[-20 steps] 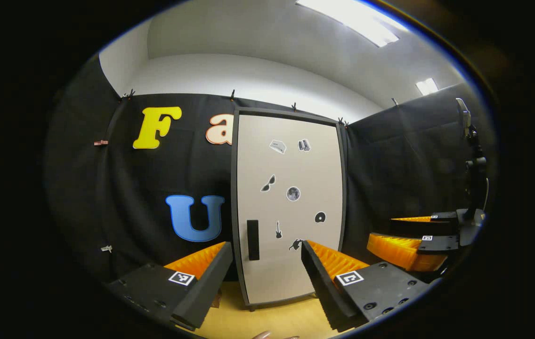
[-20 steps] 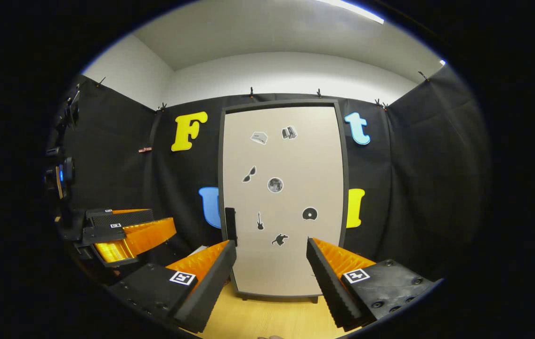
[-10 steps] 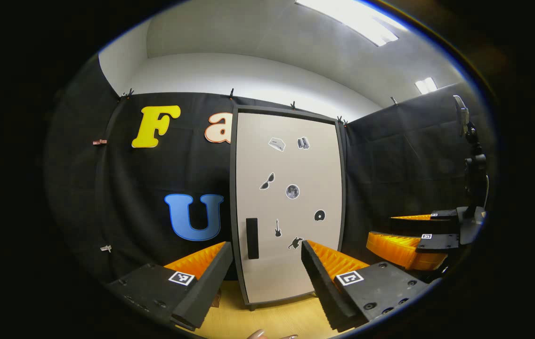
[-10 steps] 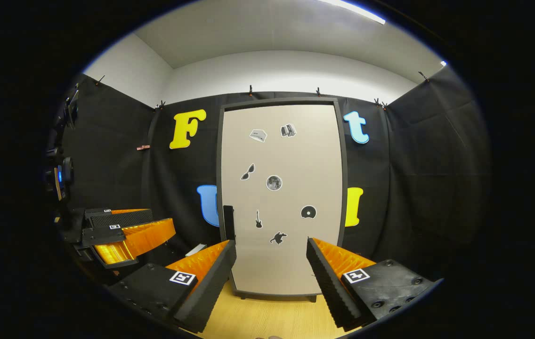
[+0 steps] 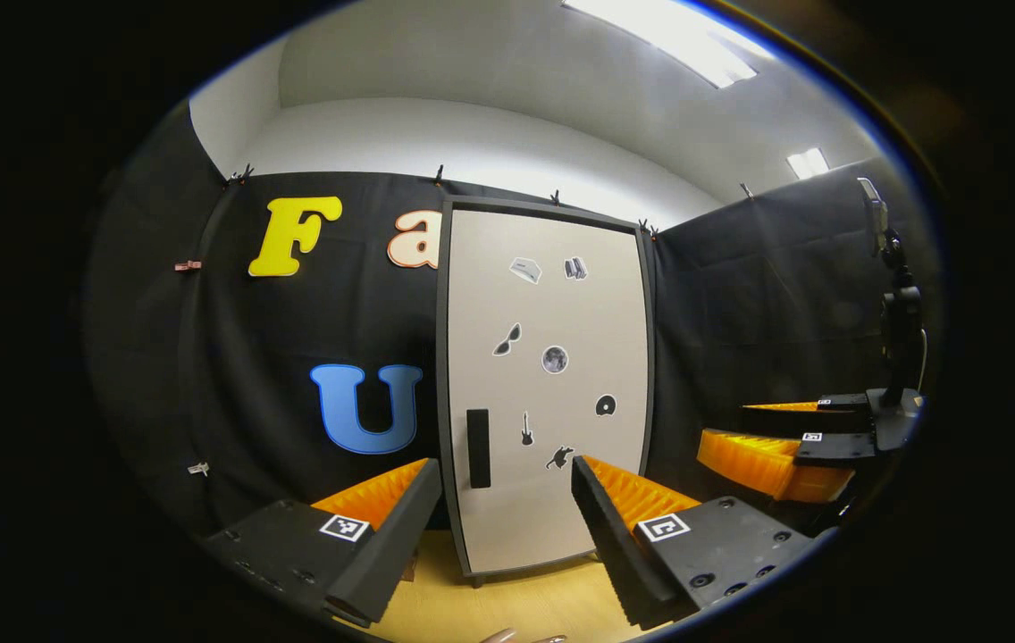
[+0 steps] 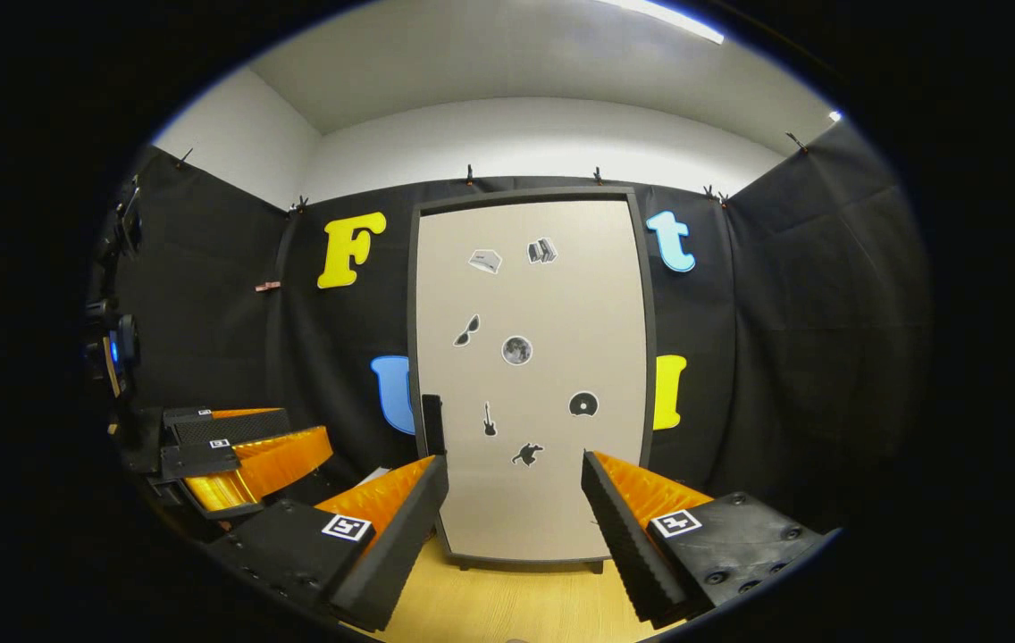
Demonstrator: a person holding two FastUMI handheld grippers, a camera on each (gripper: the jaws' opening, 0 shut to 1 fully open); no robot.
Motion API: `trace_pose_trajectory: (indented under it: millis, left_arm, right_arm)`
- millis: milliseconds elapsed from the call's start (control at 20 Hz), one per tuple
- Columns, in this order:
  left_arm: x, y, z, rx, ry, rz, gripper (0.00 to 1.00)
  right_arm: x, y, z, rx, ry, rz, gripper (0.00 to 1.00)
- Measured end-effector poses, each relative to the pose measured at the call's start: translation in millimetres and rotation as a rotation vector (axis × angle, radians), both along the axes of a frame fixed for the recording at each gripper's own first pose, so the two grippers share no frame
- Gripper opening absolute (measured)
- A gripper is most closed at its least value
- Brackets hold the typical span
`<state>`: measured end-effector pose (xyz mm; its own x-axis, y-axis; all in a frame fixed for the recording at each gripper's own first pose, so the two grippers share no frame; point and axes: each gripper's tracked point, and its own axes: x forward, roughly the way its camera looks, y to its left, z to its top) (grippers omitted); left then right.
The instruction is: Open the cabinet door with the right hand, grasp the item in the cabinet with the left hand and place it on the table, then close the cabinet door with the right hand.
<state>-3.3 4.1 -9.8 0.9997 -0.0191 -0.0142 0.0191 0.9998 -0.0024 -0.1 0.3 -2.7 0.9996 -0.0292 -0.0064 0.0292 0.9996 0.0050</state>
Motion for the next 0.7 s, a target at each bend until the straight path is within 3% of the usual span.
trace_pose_trajectory:
  millis: [700]
  left_arm:
    - [-32, 49, -12, 0.007, 0.015, -0.009, 0.93]
  right_arm:
    - [30, 65, -23, -0.03, 0.017, 0.026, 0.98]
